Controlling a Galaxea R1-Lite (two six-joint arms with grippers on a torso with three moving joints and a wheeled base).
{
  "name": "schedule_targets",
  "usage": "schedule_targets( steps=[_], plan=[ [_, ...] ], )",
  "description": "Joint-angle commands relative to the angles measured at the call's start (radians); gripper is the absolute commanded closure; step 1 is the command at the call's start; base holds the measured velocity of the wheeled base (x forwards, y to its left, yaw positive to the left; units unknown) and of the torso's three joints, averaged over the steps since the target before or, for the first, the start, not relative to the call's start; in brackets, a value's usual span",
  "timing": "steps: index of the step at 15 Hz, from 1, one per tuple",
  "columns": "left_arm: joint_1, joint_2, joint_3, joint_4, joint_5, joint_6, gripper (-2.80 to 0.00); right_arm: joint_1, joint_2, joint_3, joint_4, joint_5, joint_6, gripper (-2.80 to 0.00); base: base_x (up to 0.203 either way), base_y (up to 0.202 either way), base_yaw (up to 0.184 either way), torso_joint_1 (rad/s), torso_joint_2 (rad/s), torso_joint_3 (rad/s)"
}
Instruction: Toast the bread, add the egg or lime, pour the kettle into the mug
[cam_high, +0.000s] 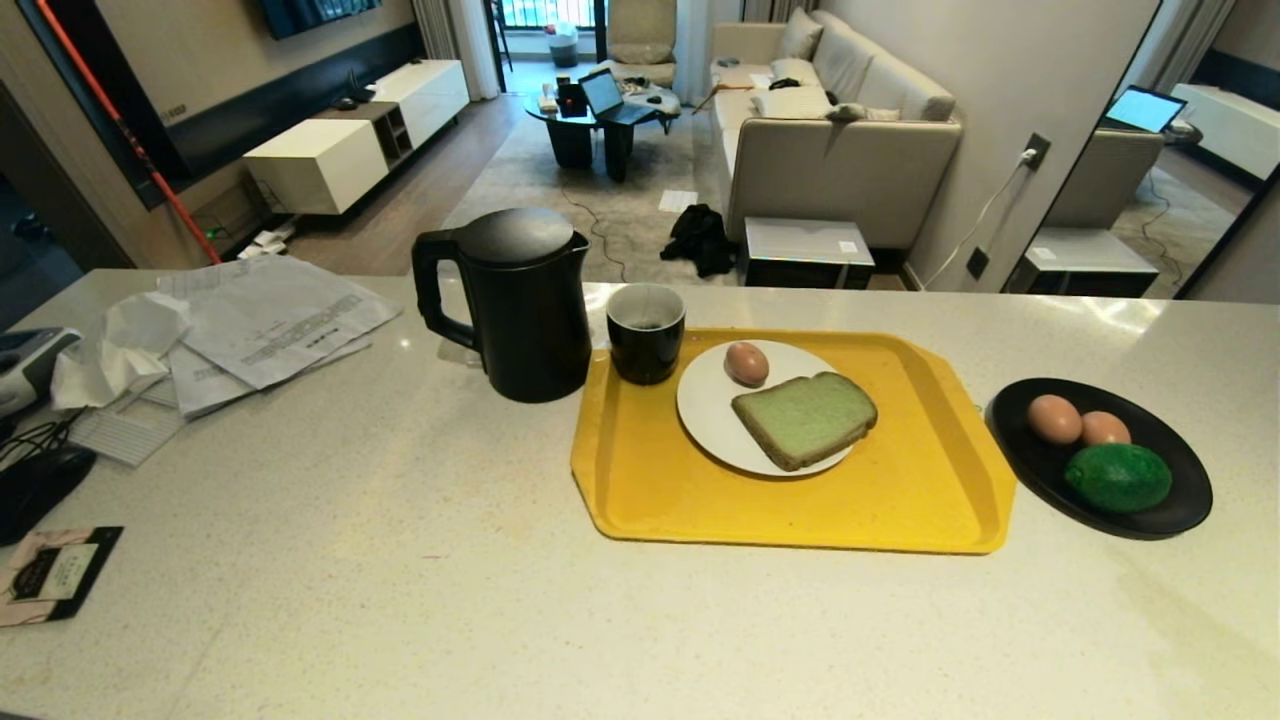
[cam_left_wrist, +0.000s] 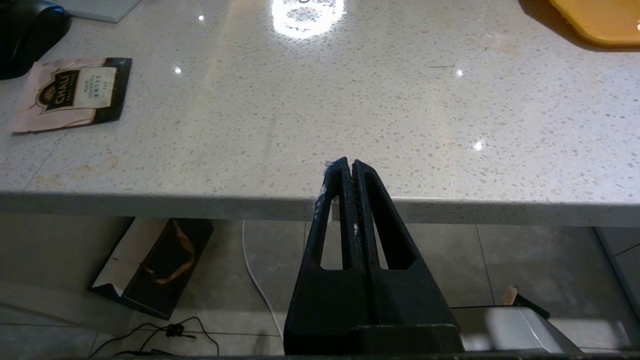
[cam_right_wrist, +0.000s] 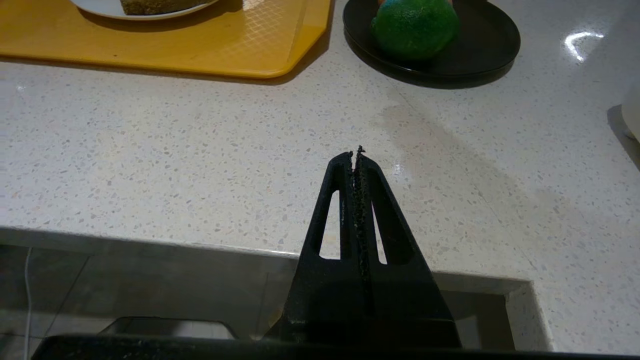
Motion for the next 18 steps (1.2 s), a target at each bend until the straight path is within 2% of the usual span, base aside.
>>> schedule_targets(
  steps=[1, 18],
  plan=[
    [0.000, -0.002, 0.000, 0.001, 0.000, 0.000, 0.00, 0.000, 0.000, 0.000, -0.001, 0.000, 0.000, 0.00, 0.000, 0.000, 0.000, 0.000, 0.00, 0.000],
    [0.000, -0.002, 0.000, 0.001, 0.001, -0.003, 0.00, 0.000, 0.000, 0.000, -0.001, 0.000, 0.001, 0.00, 0.000, 0.000, 0.000, 0.000, 0.00, 0.000]
  ],
)
